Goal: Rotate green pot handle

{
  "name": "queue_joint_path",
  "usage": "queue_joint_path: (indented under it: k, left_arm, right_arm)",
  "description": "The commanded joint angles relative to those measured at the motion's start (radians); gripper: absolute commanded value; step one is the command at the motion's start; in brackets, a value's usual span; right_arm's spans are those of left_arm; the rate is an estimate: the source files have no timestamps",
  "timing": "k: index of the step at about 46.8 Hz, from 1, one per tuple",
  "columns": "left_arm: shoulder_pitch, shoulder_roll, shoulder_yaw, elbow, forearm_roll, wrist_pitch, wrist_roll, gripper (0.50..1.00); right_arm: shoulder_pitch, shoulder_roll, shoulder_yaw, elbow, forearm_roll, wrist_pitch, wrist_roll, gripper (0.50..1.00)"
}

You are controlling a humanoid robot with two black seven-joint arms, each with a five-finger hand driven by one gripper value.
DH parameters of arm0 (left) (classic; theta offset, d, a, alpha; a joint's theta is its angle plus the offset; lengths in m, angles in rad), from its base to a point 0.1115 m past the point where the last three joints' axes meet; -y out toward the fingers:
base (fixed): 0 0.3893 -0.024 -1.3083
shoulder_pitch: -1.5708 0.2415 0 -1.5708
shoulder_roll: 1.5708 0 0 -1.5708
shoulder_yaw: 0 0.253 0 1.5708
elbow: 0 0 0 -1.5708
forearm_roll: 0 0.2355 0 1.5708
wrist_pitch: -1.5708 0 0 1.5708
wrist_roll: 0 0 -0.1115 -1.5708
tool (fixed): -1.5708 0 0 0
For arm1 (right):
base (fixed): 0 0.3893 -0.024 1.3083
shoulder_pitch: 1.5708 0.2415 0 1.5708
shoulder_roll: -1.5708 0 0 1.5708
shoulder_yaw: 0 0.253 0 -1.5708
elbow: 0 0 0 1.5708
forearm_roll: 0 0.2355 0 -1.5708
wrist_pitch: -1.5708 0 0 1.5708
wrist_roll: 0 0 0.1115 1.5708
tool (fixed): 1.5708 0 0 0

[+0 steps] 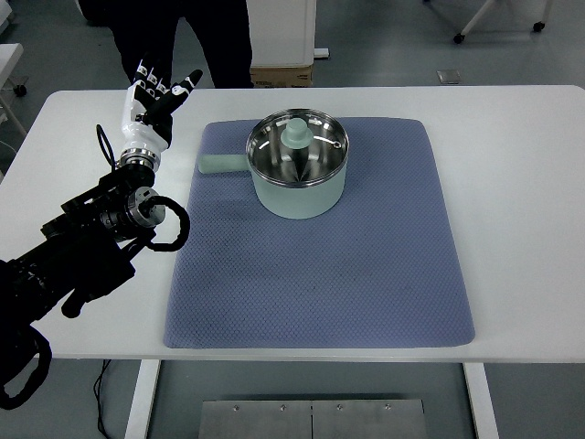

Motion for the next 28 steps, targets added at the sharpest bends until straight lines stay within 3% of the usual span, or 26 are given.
queue_joint_path:
  k: [1, 15, 18, 28]
  left_arm:
    - [0.002, 0.0, 0.004, 0.022, 0.007, -0.026, 0.0, 1.0]
    - [0.016, -0.002, 0.006, 0.075, 0.011, -0.096, 0.0, 1.0]
    - [0.017, -0.002, 0.004, 0.077, 0.009, -0.107, 0.02, 1.0]
    - [0.017, -0.008, 0.001, 0.079, 0.006, -0.107, 0.029, 1.0]
  right_arm:
    - [0.0, 0.0, 0.0, 0.0, 0.0, 0.0, -0.001, 1.0]
    - [-0.002, 0.0, 0.003, -0.003, 0.0, -0.003, 0.0, 1.0]
    - [-0.002, 0.0, 0.0, -0.003, 0.0, -0.005, 0.0, 1.0]
    - [-0.005, 0.0, 0.003, -0.003, 0.0, -0.005, 0.0, 1.0]
